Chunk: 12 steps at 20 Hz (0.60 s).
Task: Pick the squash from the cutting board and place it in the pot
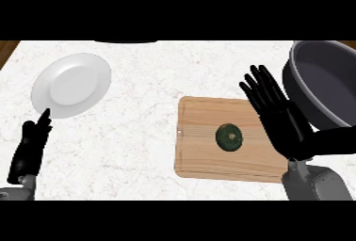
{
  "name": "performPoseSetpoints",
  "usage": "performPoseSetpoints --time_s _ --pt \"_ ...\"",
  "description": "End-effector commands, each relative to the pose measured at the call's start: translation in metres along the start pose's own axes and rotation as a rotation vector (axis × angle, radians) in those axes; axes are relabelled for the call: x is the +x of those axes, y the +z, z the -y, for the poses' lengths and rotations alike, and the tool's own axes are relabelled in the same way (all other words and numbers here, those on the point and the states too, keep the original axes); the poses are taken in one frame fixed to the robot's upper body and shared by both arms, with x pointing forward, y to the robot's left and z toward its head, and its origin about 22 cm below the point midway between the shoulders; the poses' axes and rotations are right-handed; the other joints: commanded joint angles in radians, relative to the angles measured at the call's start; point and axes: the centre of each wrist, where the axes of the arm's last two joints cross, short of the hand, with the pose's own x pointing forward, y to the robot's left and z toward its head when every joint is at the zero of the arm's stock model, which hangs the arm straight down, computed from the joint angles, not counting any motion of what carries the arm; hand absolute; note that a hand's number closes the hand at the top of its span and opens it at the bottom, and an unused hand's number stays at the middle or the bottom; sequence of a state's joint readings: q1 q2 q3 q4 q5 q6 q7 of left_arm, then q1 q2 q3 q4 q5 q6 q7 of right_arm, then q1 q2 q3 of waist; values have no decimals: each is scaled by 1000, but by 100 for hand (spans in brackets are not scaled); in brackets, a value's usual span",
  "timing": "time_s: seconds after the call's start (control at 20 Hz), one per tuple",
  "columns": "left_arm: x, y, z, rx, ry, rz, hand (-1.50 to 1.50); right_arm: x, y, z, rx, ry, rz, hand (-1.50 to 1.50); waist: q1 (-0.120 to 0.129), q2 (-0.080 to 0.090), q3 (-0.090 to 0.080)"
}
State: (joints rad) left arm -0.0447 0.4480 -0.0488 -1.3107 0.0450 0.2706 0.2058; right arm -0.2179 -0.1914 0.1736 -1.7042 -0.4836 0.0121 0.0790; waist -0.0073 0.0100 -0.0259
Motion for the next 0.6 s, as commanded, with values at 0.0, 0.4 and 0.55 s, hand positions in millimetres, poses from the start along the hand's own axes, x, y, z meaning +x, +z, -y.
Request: performPoseSetpoints --time_s 0.0,0.4,0.55 --pt "7 -6 10 -7 78 64 0 -6 11 15 -67 111 10 150 2 -10 25" --pt "104 3 28 -108 343 388 0 21 43 129 -511 885 14 -150 -2 -7 25" --pt "119 12 23 -126 359 402 0 -26 60 128 -509 865 154 -150 20 -8 29"
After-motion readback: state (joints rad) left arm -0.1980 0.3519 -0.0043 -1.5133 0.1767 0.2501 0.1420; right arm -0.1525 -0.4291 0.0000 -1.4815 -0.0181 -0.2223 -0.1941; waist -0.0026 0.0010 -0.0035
